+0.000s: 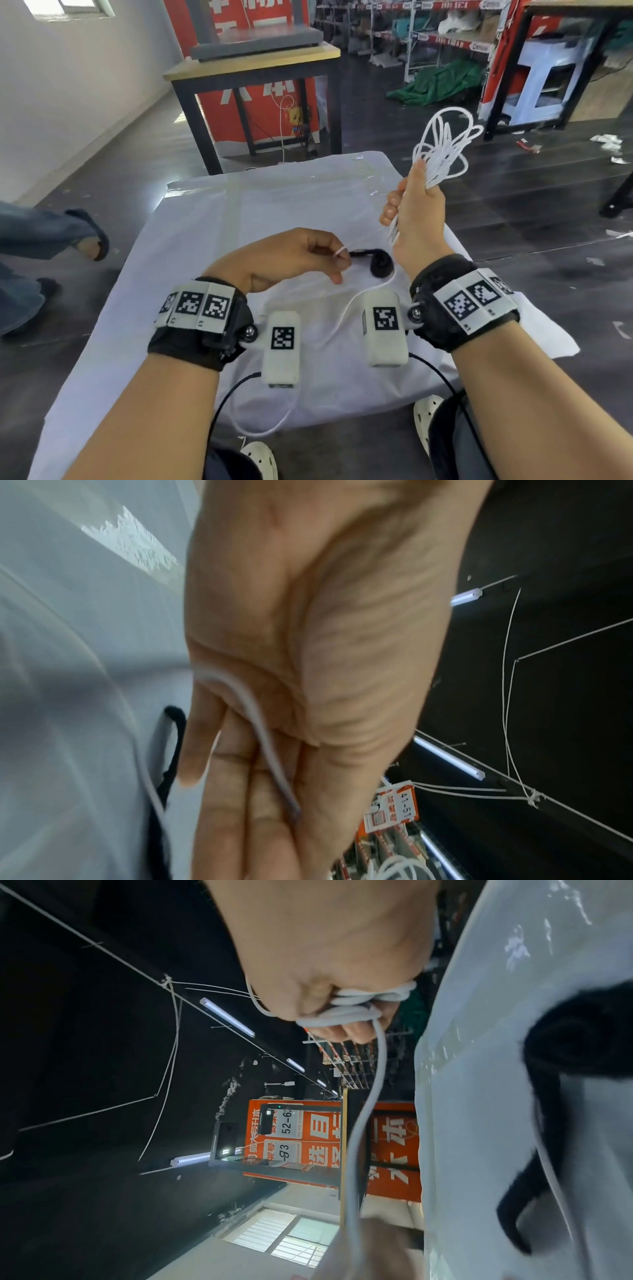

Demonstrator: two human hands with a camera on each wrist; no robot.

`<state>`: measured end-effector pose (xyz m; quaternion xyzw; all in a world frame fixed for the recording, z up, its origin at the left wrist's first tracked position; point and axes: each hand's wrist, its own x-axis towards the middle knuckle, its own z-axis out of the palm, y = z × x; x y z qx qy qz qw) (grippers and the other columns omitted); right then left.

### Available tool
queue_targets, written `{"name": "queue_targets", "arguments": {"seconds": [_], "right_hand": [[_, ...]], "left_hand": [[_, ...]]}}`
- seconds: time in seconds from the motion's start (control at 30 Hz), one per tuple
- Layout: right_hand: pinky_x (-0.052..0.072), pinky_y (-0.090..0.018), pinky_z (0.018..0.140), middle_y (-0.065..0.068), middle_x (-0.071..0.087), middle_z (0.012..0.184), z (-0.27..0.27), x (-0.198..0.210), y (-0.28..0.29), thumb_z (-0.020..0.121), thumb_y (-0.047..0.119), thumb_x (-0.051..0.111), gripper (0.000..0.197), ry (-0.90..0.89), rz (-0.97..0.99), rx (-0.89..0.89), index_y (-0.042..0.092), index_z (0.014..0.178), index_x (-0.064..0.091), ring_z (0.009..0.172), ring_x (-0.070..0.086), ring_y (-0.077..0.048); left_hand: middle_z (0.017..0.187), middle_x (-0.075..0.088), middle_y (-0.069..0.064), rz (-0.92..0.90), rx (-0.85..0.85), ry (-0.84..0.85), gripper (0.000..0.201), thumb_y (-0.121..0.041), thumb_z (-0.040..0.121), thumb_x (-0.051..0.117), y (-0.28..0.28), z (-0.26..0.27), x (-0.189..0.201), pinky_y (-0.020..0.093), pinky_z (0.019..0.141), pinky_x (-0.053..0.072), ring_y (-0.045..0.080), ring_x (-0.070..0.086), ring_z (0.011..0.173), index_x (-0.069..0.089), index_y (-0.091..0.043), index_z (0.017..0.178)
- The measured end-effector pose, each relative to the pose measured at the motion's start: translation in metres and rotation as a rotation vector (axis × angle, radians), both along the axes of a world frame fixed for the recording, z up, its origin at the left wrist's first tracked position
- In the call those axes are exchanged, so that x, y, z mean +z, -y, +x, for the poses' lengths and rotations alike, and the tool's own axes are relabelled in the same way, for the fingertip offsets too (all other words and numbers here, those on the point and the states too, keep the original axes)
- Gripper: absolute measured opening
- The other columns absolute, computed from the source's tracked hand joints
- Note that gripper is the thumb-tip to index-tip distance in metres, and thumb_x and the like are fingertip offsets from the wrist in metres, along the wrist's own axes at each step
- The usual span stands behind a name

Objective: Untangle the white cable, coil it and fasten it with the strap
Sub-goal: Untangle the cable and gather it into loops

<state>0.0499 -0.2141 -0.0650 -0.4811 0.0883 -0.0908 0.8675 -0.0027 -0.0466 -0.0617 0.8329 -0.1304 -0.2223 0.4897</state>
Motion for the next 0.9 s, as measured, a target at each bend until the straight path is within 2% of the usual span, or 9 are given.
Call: {"name": "queue_targets", "arguments": {"seconds": [0.03,0.1,0.2,0.3,0.4,0.5,0.67,0.8,0.9], "right_hand": [[0.027,-0.020,0.038,0.008,0.032,0.042,0.001,0.000,0.003,0.101,0.040,0.040,0.041,0.009,-0.060,-0.032,0.015,0.069,0.034,0.037,0.027,-0.010],[0.028,-0.022,0.039,0.005,0.034,0.048,0.004,-0.002,0.008,0.101,0.039,0.041,0.038,0.019,-0.205,-0.069,0.015,0.070,0.036,0.039,0.029,-0.010],[0.033,-0.025,0.043,0.003,0.039,0.052,0.011,-0.007,0.015,0.100,0.039,0.042,0.039,0.031,-0.468,-0.049,0.016,0.068,0.038,0.038,0.035,-0.009],[0.040,-0.033,0.054,0.001,0.044,0.055,0.017,-0.021,0.014,0.099,0.042,0.042,0.041,0.050,-0.750,0.028,0.016,0.068,0.044,0.047,0.043,-0.017],[0.041,-0.036,0.060,-0.002,0.049,0.058,0.017,-0.031,0.008,0.098,0.043,0.044,0.037,0.059,-0.881,0.164,0.015,0.073,0.048,0.049,0.045,-0.021],[0.045,-0.035,0.063,-0.004,0.053,0.062,0.013,-0.033,0.000,0.096,0.040,0.048,0.032,0.025,-0.922,0.315,0.015,0.076,0.049,0.049,0.048,-0.019],[0.041,-0.030,0.054,-0.005,0.053,0.062,0.003,-0.030,-0.009,0.097,0.041,0.048,0.034,-0.022,-0.890,0.521,0.016,0.074,0.048,0.045,0.044,-0.015],[0.039,-0.022,0.051,-0.010,0.071,0.076,-0.006,-0.023,-0.012,0.097,0.050,0.040,0.045,-0.030,-1.002,0.626,0.012,0.076,0.054,0.037,0.046,-0.007],[0.038,-0.022,0.051,0.001,0.066,0.052,-0.011,-0.023,-0.012,0.096,0.057,0.038,0.057,-0.012,-1.070,0.704,0.009,0.071,0.058,0.034,0.043,-0.006]], "left_hand": [[0.075,0.069,-0.002,0.014,0.010,0.007,0.007,-0.012,0.091,0.062,-0.004,0.000,0.002,0.010,0.091,0.042,0.009,0.064,0.082,0.067,-0.012,0.096],[0.073,0.065,0.003,-0.012,0.037,0.013,0.012,-0.018,0.089,0.064,-0.013,0.000,0.006,0.021,0.099,0.044,0.009,0.062,0.074,0.069,-0.011,0.097],[0.062,0.056,0.000,-0.253,0.199,-0.002,0.016,-0.020,0.084,0.062,-0.021,-0.002,0.013,0.036,0.098,0.050,0.007,0.054,0.057,0.067,-0.008,0.092],[0.059,0.052,-0.004,-0.538,0.371,0.009,0.015,-0.017,0.091,0.053,-0.022,-0.003,0.021,0.025,0.073,0.058,0.005,0.044,0.046,0.064,-0.008,0.092],[0.060,0.049,-0.006,-0.631,0.432,0.026,0.026,-0.022,0.098,0.045,-0.021,-0.002,0.025,0.016,0.054,0.050,0.004,0.036,0.040,0.067,-0.009,0.094],[0.062,0.047,-0.005,-0.660,0.424,0.043,0.028,-0.024,0.099,0.045,-0.017,-0.001,0.025,0.015,0.053,0.047,0.004,0.033,0.042,0.069,-0.008,0.097],[0.069,0.053,-0.003,-0.786,0.416,0.016,0.027,-0.019,0.098,0.047,-0.014,0.000,0.023,0.018,0.063,0.052,0.005,0.038,0.051,0.070,-0.005,0.103],[0.075,0.057,-0.002,-0.856,0.471,0.030,0.027,-0.018,0.099,0.048,-0.017,0.004,0.019,0.017,0.064,0.052,0.005,0.041,0.052,0.068,-0.002,0.108],[0.075,0.058,-0.002,-0.941,0.559,0.050,0.025,-0.018,0.098,0.051,-0.019,0.008,0.018,0.015,0.059,0.050,0.004,0.042,0.048,0.067,-0.001,0.107]]}}
